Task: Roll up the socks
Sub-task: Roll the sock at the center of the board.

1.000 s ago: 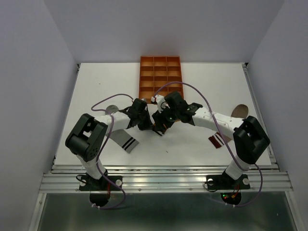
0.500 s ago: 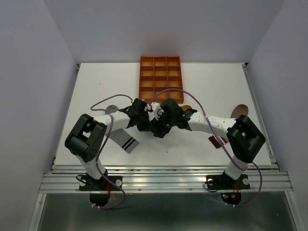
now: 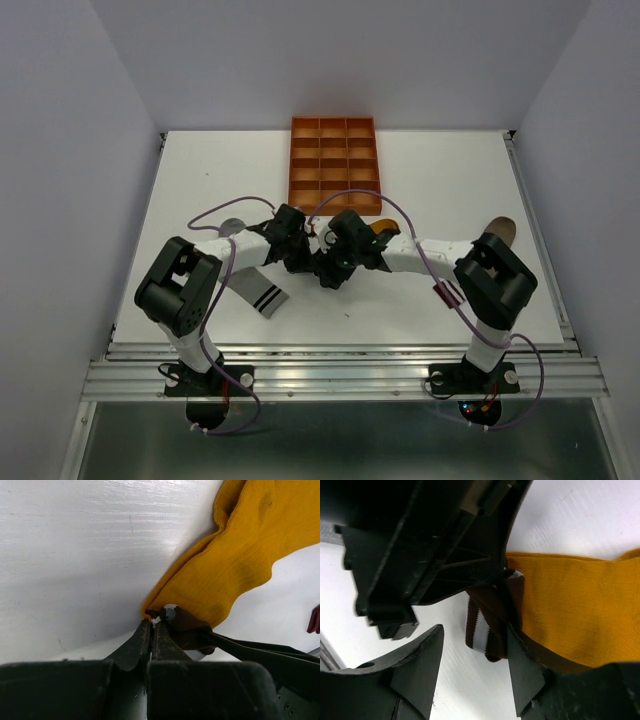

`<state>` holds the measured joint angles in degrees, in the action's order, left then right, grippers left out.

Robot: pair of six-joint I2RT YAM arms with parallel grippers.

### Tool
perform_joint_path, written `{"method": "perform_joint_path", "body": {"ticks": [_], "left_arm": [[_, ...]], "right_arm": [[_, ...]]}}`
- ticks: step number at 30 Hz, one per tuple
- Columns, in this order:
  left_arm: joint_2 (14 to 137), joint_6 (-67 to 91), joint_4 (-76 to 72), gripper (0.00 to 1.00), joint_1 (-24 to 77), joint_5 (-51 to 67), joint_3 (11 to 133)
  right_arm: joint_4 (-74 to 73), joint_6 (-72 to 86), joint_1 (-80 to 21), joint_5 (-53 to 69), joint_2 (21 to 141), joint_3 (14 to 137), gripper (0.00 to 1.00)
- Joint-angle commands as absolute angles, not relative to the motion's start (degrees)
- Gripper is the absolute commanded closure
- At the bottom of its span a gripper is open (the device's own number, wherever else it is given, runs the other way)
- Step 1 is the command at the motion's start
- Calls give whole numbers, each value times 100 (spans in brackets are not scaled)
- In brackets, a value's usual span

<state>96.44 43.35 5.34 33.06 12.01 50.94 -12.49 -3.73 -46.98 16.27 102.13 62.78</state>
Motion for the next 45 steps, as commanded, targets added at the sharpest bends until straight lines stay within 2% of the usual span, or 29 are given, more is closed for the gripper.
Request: {"method": "perform_joint_path", "body": {"ticks": [1,10,12,14,17,20,21,25,35,45], "left_arm": [[9554,4307,879,100,3349,1081,5256],[9624,4394,949,100,3340,1177,5291],[9650,4430,967,100,3340,1265,5309],[9659,4456,967,100,3331,1283,5300],[9598,4544,888,100,3331,1327,5239],[9405,4675,747,67,3322,1319,5124],[9291,4693,721,53,3322,1249,5081],[8975,4799,686,30,3296,1037,4975],[8490,4860,519,27,3138,870,4703],[8385,4649,-394,21,3164,1554,4333]], "right_arm": [[-1116,-308,-4798,1301,10327,6135,42],[-1090,-308,-5150,195,10573,6021,48],[-1072,-246,-5212,-113,10626,5968,58],[-1081,-124,-5212,-280,10635,5924,76],[-1072,-18,-5212,-316,10565,5827,81],[-1072,403,-5212,-238,10459,5757,89],[-1064,483,-5212,-211,10433,5713,91],[-932,843,-5151,-44,10319,5529,96],[-194,1871,-4105,2342,9993,5282,99],[350,2952,-3138,3743,10459,5142,99]]}}
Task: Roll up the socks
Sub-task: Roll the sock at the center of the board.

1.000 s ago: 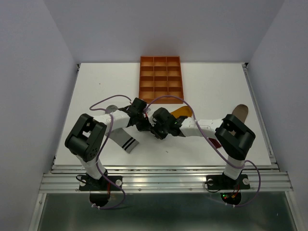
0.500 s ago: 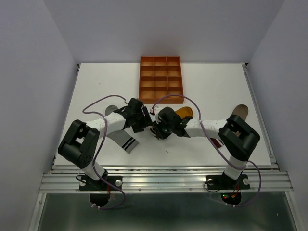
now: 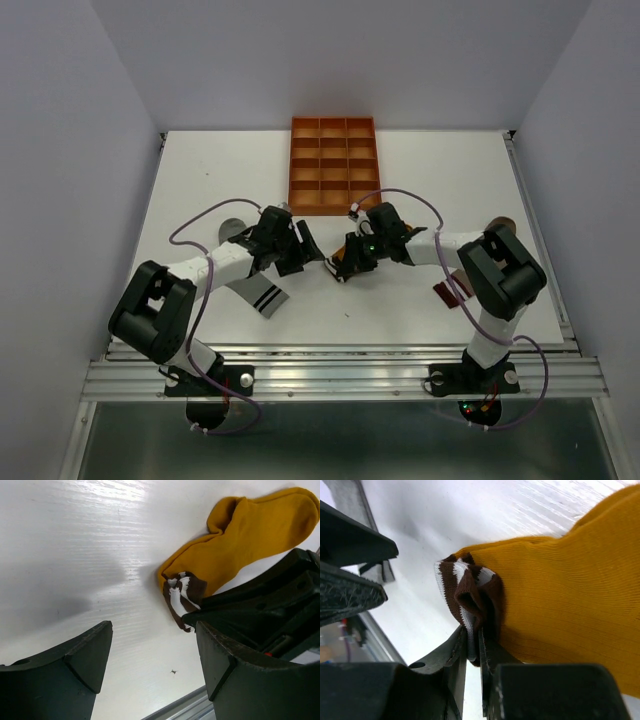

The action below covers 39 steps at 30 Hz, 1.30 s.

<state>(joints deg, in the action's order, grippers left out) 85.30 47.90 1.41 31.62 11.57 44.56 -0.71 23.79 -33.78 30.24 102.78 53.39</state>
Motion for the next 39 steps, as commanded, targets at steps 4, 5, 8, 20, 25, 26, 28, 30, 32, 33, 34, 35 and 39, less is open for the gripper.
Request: {"method": "perform_joint_path", "body": {"ticks": [4,5,8,20,25,26,28,30,32,33,34,35,39], "left_arm": [[8525,4632,-624,21,3243,1705,4324],[8551,4623,-659,21,3269,1714,4350],[8771,4623,-729,21,3375,1705,4482],[9404,4676,-808,27,3533,1617,4834],[9588,4658,-914,27,3586,1670,4983],[9615,4641,-914,27,3603,1679,4992],[9703,4579,-914,27,3656,1705,5036],[9747,4553,-923,28,3691,1731,5045],[9817,4544,-923,32,3709,1749,5045],[9843,4535,-923,33,3718,1749,5054],[9905,4526,-932,37,3718,1749,5062],[9940,4518,-932,38,3726,1749,5097],[10098,4491,-923,61,3753,1767,5212]], "right_arm": [[570,3216,-2928,4007,10547,5037,99],[650,3304,-2927,4104,10564,4984,99],[966,3638,-2760,4429,10670,4799,99],[1679,4412,-2285,4711,10889,4289,99],[1688,4430,-2232,4729,11004,4298,99],[1688,4447,-2232,4720,11013,4307,99],[1679,4474,-2232,4720,11021,4315,99],[1670,4482,-2180,4676,11013,4350,99],[1661,4474,-2180,4684,11030,4403,99],[1661,4465,-2180,4719,11048,4429,98],[1661,4447,-2180,4746,11057,4447,98],[1661,4456,-2180,4755,11074,4482,98],[1521,4334,-2180,4703,11022,4561,96]]}}
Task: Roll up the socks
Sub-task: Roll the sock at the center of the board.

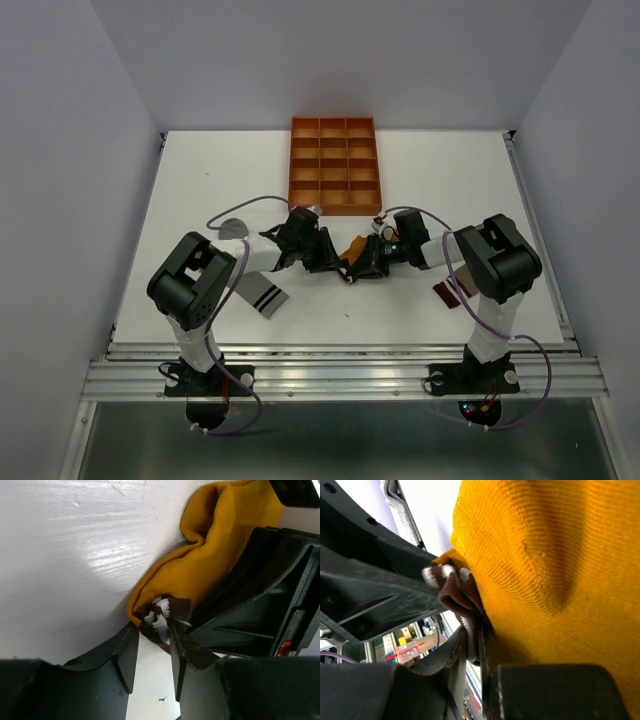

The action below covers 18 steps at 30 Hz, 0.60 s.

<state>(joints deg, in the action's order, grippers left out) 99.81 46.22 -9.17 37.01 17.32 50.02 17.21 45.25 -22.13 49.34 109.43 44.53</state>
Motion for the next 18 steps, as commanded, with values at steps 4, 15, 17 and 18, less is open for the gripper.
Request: {"method": "perform_joint_path", "body": {"ticks": [4,15,17,18], "left_arm": [[10195,4482,-923,81,3762,1749,5256],[10266,4570,605,100,3876,1178,5774],[10231,4588,851,100,3876,1116,5844],[10213,4597,974,100,3876,1099,5862]], "right_arm": [[1056,3974,-2180,4500,10907,4693,93],[-158,2339,-2645,3867,10055,5256,46],[-158,2277,-2698,3666,9914,5212,44],[-254,2181,-2777,3526,9757,5203,43]]}}
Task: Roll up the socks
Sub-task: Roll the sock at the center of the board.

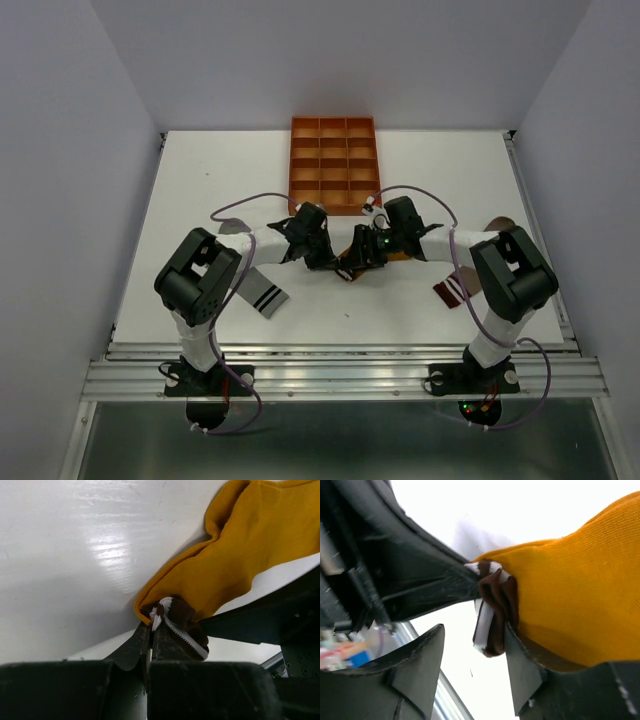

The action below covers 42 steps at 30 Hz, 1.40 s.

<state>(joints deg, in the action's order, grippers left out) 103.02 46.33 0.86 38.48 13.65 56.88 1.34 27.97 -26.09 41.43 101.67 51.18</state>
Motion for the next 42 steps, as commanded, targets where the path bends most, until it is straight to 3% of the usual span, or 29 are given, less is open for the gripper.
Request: {"method": "perform_joint_path", "body": {"ticks": [1,16,28,42], "left_arm": [[10161,4614,1132,100,3876,1107,5862],[9791,4764,2504,100,3876,914,6337],[9817,4869,2944,100,3876,914,6539],[9844,4931,2971,100,3876,1020,6574]], "right_arm": [[-281,1980,-2830,3229,9678,5177,42],[633,721,-4253,2013,8191,4474,39],[510,299,-5176,1118,8823,4728,43],[396,220,-5440,247,9378,4790,46]]}}
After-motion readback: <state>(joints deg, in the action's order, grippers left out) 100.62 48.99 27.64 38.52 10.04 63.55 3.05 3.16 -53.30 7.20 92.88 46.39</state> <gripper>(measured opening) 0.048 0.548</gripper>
